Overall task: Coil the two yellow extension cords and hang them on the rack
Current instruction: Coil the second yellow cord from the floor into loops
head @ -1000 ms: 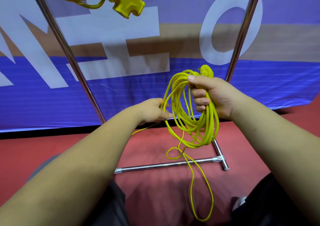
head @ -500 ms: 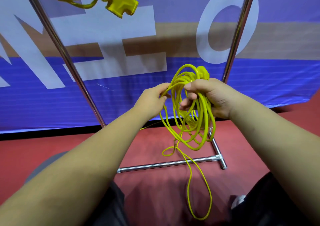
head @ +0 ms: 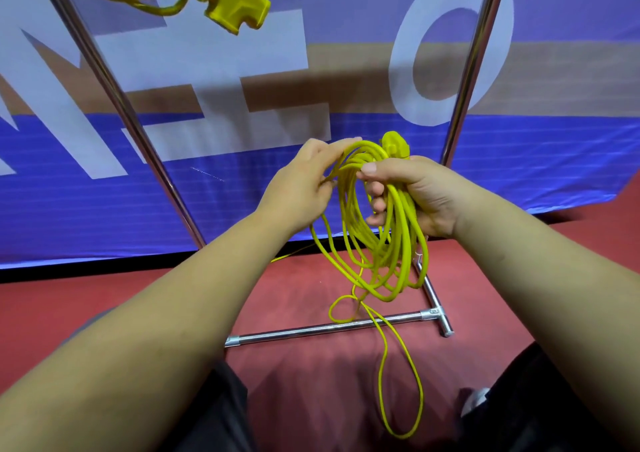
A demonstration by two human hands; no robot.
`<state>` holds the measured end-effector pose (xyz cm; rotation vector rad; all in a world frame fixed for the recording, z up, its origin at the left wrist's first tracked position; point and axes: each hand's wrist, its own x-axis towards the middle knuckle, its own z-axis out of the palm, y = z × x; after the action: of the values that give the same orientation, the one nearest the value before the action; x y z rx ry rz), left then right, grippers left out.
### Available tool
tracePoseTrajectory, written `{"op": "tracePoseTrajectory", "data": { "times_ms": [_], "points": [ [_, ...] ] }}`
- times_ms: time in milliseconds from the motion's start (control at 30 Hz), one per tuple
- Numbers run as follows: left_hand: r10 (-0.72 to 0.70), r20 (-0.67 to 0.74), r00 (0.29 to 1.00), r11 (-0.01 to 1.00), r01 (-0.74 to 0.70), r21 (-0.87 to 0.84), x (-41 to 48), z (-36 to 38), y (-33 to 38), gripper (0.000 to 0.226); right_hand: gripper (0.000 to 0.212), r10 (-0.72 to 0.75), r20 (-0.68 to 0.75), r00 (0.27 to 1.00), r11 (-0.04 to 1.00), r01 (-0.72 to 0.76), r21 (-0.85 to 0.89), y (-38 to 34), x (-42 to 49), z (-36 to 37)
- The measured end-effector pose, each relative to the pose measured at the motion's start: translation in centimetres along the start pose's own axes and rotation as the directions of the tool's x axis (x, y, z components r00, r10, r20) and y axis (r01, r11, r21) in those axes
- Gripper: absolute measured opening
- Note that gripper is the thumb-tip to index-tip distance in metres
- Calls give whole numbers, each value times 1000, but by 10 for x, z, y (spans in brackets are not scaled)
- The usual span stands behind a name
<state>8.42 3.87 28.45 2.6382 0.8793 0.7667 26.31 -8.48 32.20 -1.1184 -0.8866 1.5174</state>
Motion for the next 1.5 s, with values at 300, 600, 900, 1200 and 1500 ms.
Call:
{"op": "tracePoseTrajectory", "data": {
  "times_ms": [300,600,900,1200,1500],
  "points": [
    [69,-2,998,996,-69,-65,3,11,-17,62,21,52,21,998,999,-52,11,4,4,-1],
    [-478,309,822,824,541,-165,-11,29,-24,61,9,3,-155,988,1000,1,28,-5,1,-2],
    [-335,854,398,937,237,257,-63,130,-24,81,9,27,-273,962,999,-20,27,-6,-2,-23],
    [-370,859,354,900,367,236,-154,232,-28,30,10,40,-255,966,999,-39,9,-11,-11,-47],
    [-613,648,451,751,586,303,-121,207,-67,39,8,8,-315,949,994,-42,-102,-10,-7,-51]
  ]
}}
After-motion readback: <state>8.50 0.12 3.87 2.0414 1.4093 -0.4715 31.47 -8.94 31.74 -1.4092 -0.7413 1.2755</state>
